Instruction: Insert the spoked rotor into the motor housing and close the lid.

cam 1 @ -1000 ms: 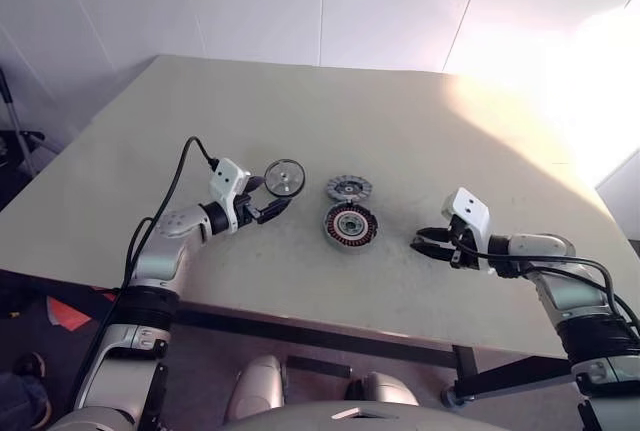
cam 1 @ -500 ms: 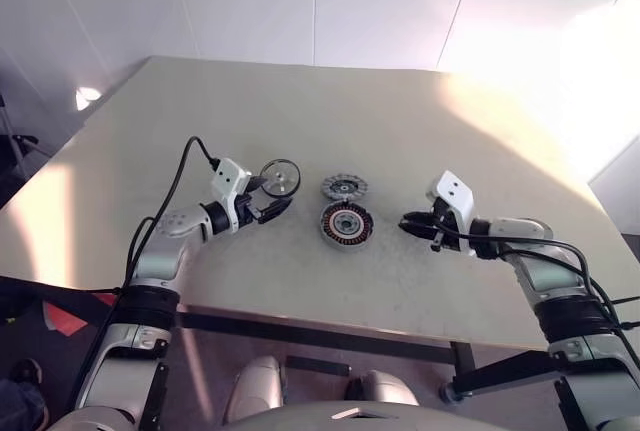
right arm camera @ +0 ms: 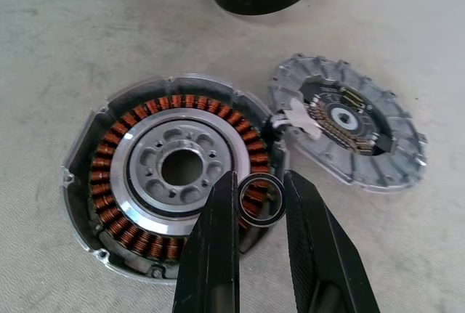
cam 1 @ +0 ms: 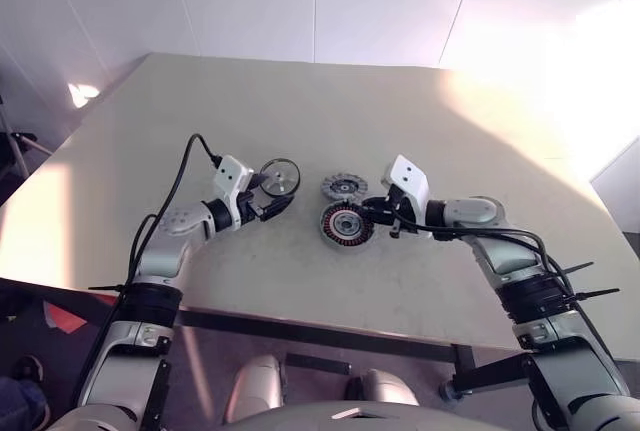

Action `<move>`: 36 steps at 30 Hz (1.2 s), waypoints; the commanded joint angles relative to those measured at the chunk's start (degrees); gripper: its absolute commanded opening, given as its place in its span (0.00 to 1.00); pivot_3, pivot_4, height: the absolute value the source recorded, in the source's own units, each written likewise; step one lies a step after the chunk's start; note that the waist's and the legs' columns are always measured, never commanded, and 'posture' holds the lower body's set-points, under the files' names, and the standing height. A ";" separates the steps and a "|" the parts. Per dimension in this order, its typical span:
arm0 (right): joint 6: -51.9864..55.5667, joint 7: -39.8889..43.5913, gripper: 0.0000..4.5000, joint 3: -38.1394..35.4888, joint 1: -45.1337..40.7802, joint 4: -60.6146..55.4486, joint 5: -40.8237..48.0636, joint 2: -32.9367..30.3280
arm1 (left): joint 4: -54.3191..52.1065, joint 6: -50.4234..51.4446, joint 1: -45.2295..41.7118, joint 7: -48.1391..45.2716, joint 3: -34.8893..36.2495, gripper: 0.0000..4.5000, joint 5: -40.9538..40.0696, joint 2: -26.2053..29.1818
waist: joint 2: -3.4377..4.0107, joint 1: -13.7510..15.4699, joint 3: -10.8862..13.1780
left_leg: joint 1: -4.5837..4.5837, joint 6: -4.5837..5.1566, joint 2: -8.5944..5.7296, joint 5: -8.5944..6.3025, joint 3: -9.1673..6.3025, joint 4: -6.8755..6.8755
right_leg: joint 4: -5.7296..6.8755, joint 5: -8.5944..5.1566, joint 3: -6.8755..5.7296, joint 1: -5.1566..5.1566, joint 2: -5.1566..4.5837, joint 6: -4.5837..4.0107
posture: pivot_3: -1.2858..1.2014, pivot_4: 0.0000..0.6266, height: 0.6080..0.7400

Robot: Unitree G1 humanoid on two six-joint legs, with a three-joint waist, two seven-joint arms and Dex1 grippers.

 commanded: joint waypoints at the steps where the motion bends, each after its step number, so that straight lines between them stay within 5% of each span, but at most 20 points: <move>1: 0.85 0.05 0.12 0.11 -1.74 -3.53 0.26 0.24 | -1.29 -0.85 -0.33 0.29 0.32 0.97 -0.20 0.01 | 0.00 0.00 0.00 | 0.00 -0.01 0.00 0.00 0.00 0.00 | 0.00 0.00 0.00 0.00 0.00 0.00 | 0.52 0.00 1.00; 29: 4.81 0.34 0.12 4.07 -0.76 -6.08 -0.14 1.86 | -3.11 -0.55 2.27 1.59 0.66 0.97 -0.50 0.19 | 0.00 -0.40 0.00 | 0.10 -0.04 0.00 0.02 0.00 -0.01 | 0.02 0.00 0.00 0.08 0.00 0.00 | 0.52 0.00 1.00; 33: 4.12 0.71 0.41 3.90 0.10 -8.02 0.11 1.24 | -3.13 -0.53 2.44 1.62 0.66 0.97 -0.47 0.18 | 0.00 -0.38 0.00 | 0.11 -0.04 0.00 0.02 0.00 -0.01 | 0.02 0.00 0.00 0.09 0.00 0.00 | 0.52 0.00 1.00; 36: 4.29 0.66 0.41 2.59 -0.44 -8.76 1.36 1.38 | -3.02 -0.53 2.45 1.58 0.63 0.97 -0.42 0.20 | 0.00 -0.44 0.00 | 0.11 -0.05 0.00 0.01 0.00 -0.02 | 0.02 0.00 0.01 0.07 0.01 0.00 | 0.52 0.00 1.00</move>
